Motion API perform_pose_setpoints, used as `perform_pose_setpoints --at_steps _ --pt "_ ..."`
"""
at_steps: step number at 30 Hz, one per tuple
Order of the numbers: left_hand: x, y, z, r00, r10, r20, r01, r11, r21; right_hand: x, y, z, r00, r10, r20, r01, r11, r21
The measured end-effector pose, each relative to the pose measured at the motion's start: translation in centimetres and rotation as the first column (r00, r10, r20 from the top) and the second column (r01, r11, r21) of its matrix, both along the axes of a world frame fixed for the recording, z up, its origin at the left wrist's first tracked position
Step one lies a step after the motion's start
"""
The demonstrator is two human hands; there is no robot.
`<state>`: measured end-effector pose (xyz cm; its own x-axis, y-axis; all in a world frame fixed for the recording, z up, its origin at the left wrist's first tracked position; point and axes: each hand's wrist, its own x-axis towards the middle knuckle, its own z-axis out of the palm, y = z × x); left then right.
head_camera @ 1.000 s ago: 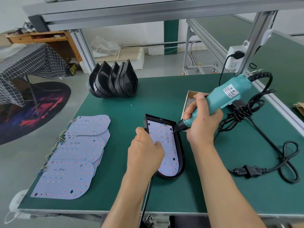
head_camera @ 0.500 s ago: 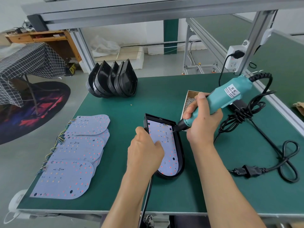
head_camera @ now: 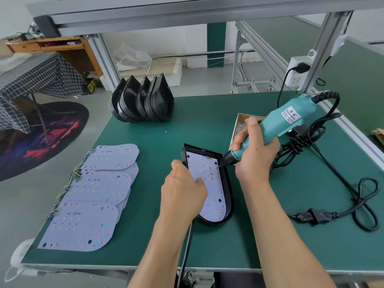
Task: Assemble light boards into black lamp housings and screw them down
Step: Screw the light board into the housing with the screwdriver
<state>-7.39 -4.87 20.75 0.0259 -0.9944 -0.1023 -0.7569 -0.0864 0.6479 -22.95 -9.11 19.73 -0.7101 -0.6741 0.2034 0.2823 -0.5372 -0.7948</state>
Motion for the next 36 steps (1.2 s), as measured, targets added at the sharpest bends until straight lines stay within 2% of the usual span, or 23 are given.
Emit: perform_pose_setpoints --at_steps 20,29,32,36 --pt "0.2 -0.2 -0.5 1.000 0.015 -0.004 -0.015 1.000 0.007 0.1 -0.1 -0.1 1.000 0.006 0.012 -0.006 1.000 0.026" --pt "0.6 -0.6 -1.2 1.000 0.014 -0.008 -0.013 0.999 0.036 -0.1 0.4 -0.2 0.998 0.066 0.002 -0.066 0.998 0.000" --pt "1.0 -0.7 -1.5 0.999 0.002 -0.043 0.000 0.998 0.060 -0.4 0.7 0.8 0.997 0.049 0.065 -0.050 0.998 0.022" --pt "1.5 -0.8 -1.9 0.994 0.020 -0.105 -0.012 0.997 0.072 -1.7 1.3 2.8 0.965 0.023 0.263 -0.058 0.990 0.125"
